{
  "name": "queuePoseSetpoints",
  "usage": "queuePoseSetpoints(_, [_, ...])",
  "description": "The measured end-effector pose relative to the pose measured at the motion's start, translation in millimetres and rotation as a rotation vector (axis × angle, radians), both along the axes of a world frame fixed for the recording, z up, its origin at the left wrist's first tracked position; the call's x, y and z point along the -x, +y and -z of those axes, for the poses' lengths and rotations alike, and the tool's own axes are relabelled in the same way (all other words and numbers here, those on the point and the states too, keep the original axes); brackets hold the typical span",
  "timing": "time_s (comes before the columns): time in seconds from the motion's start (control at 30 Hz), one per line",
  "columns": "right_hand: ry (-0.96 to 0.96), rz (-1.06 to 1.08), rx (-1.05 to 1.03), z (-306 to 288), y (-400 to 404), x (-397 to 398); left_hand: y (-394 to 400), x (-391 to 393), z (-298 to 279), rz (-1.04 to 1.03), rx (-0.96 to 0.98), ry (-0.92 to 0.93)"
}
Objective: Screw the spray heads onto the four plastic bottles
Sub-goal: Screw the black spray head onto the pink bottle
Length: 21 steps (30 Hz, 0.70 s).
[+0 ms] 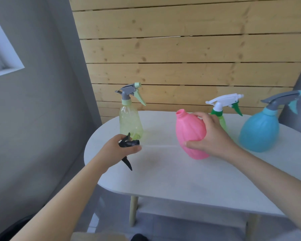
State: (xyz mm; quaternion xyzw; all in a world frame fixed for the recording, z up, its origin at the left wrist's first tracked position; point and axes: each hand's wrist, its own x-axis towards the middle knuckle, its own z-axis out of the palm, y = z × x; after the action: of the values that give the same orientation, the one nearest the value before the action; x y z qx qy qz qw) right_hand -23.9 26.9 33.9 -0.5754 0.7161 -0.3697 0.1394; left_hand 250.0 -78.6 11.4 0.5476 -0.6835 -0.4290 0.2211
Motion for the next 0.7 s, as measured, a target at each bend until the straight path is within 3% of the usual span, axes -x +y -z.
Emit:
queuePoseSetpoints(0.13, [0.273,0.021,-0.188,-10,41,25,8,12,-3,0.026,0.07,0.089])
queuePoseSetpoints(0.3, [0.473,0.014,-0.213,2,70,47,15,31,-7,0.056,0.133,0.146])
queuePoseSetpoints(0.7, [0.503,-0.002,-0.111,11,84,64,28,60,-9,0.151,0.163,0.195])
